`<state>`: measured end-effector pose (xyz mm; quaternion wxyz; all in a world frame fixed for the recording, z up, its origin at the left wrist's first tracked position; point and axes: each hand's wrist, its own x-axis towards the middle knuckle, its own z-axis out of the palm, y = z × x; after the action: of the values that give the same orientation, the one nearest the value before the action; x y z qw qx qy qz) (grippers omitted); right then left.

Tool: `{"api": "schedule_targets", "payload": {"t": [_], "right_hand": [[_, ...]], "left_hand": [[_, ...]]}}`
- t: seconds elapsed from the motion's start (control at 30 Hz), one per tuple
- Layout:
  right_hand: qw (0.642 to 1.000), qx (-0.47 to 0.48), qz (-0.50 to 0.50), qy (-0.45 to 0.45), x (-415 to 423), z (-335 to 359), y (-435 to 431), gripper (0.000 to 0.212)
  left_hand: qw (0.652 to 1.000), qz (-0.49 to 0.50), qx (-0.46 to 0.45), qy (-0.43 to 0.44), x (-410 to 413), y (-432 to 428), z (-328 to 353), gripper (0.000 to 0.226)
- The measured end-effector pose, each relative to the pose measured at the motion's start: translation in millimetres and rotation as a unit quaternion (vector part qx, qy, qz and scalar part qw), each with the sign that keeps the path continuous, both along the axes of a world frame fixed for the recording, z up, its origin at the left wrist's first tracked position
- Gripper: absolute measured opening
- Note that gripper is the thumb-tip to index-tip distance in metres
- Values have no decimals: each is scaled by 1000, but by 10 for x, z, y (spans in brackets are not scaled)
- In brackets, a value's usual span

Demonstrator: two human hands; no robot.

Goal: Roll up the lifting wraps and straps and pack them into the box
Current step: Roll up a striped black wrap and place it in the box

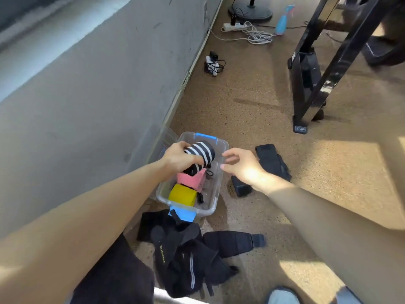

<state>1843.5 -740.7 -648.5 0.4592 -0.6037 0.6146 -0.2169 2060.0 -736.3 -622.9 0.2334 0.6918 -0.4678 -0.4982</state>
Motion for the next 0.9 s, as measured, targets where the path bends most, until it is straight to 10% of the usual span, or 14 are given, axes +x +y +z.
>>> {"api": "schedule_targets", "payload": {"t": [0.3,0.7,0.9], "right_hand": [[995,-53,35,77,-43,-643,-472,74],[983,-118,98,98,-213,-864,-551,70],[986,-100,95,90,-231,-902,-540,71]], "left_hand": [[995,24,-97,-12,-344,-338,-1095,66],[968,-112,-175,-141,-527,-440,-1700,59],[870,-220,-247,-366,-382,-426,-1698,64]]}}
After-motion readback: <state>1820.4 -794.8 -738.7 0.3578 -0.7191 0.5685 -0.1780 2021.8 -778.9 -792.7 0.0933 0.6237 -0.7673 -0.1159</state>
